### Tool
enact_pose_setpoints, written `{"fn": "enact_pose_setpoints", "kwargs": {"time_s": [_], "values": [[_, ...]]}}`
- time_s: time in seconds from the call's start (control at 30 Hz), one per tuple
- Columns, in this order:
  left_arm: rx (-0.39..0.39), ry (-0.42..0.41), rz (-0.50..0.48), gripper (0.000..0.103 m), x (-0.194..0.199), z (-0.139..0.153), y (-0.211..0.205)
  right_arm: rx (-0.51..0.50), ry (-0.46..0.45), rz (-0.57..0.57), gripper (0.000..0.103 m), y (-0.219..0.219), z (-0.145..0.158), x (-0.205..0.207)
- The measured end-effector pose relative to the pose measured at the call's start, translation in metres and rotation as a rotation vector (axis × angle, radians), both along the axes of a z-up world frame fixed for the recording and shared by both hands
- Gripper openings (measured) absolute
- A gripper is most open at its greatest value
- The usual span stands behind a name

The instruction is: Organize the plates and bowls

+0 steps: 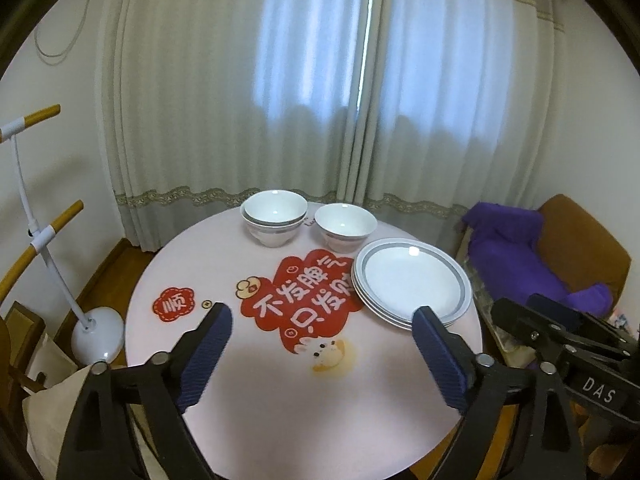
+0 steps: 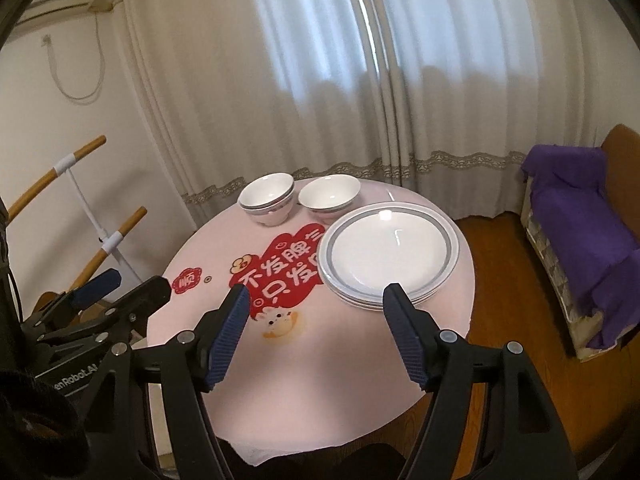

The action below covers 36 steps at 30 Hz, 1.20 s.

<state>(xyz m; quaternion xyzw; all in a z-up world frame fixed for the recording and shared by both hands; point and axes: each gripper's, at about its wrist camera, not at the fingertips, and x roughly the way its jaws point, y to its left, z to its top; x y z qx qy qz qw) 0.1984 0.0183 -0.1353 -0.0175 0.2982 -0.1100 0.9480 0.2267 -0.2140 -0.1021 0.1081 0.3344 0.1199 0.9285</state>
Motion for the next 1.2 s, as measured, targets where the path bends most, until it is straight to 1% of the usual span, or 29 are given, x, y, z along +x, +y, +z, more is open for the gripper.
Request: {"fn": "enact_pose_setpoints", "kwargs": {"time_s": [0.07, 0.17, 0.3, 0.4, 0.43, 0.47, 0.53, 0.57, 0.6, 0.67, 0.7, 0.77, 0.8, 0.87, 0.93, 1.0, 1.07, 1.2], "values": [[0.003, 0.015, -0.005, 0.091, 0.015, -0.002, 0.000, 0.022, 0.008, -0.005, 0.071, -0.006, -0.007, 0.008], [-0.004, 0.040, -0.030, 0.091, 0.050, -0.005, 0.000, 0.043, 0.027, -0.016, 0.070, -0.010, -0.016, 0.024], [-0.017, 0.084, -0.038, 0.091, 0.105, -0.006, 0.004, 0.020, 0.056, -0.019, 0.070, -0.005, -0.022, 0.053], [0.020, 0.150, -0.037, 0.089, 0.140, -0.007, 0.004, -0.012, 0.093, -0.017, 0.070, 0.005, -0.022, 0.072], [0.034, 0.169, -0.038, 0.089, 0.147, -0.005, 0.002, -0.024, 0.115, -0.027, 0.070, 0.008, -0.020, 0.078], [0.045, 0.205, -0.042, 0.089, 0.156, -0.001, 0.001, -0.022, 0.149, -0.027, 0.070, 0.010, -0.019, 0.083], [0.036, 0.269, -0.059, 0.089, 0.168, 0.011, 0.001, -0.007, 0.198, -0.031, 0.070, 0.016, -0.014, 0.089], [0.038, 0.296, -0.062, 0.089, 0.173, 0.018, 0.000, -0.025, 0.231, -0.035, 0.070, 0.021, -0.010, 0.094], [0.045, 0.312, -0.064, 0.089, 0.177, 0.024, -0.002, -0.035, 0.263, -0.032, 0.070, 0.025, -0.003, 0.098], [0.083, 0.363, -0.071, 0.089, 0.188, 0.041, -0.002, -0.059, 0.293, -0.044, 0.070, 0.032, 0.010, 0.101], [0.102, 0.367, -0.076, 0.089, 0.191, 0.049, -0.002, -0.074, 0.312, -0.053, 0.070, 0.036, 0.017, 0.103], [0.131, 0.359, -0.093, 0.089, 0.194, 0.070, 0.000, -0.074, 0.346, -0.076, 0.070, 0.041, 0.035, 0.107], [0.148, 0.371, -0.105, 0.089, 0.199, 0.081, 0.003, -0.075, 0.369, -0.085, 0.070, 0.042, 0.041, 0.110], [0.155, 0.381, -0.117, 0.089, 0.200, 0.099, 0.009, -0.044, 0.391, -0.105, 0.070, 0.044, 0.056, 0.113], [0.175, 0.371, -0.132, 0.089, 0.202, 0.115, 0.013, -0.042, 0.399, -0.130, 0.070, 0.047, 0.069, 0.117], [0.200, 0.372, -0.152, 0.089, 0.204, 0.125, 0.017, -0.020, 0.400, -0.155, 0.070, 0.048, 0.079, 0.119], [0.200, 0.378, -0.164, 0.089, 0.211, 0.132, 0.019, -0.006, 0.404, -0.182, 0.070, 0.050, 0.085, 0.123], [0.186, 0.436, -0.189, 0.089, 0.217, 0.133, 0.023, 0.011, 0.423, -0.219, 0.070, 0.049, 0.090, 0.129]]}}
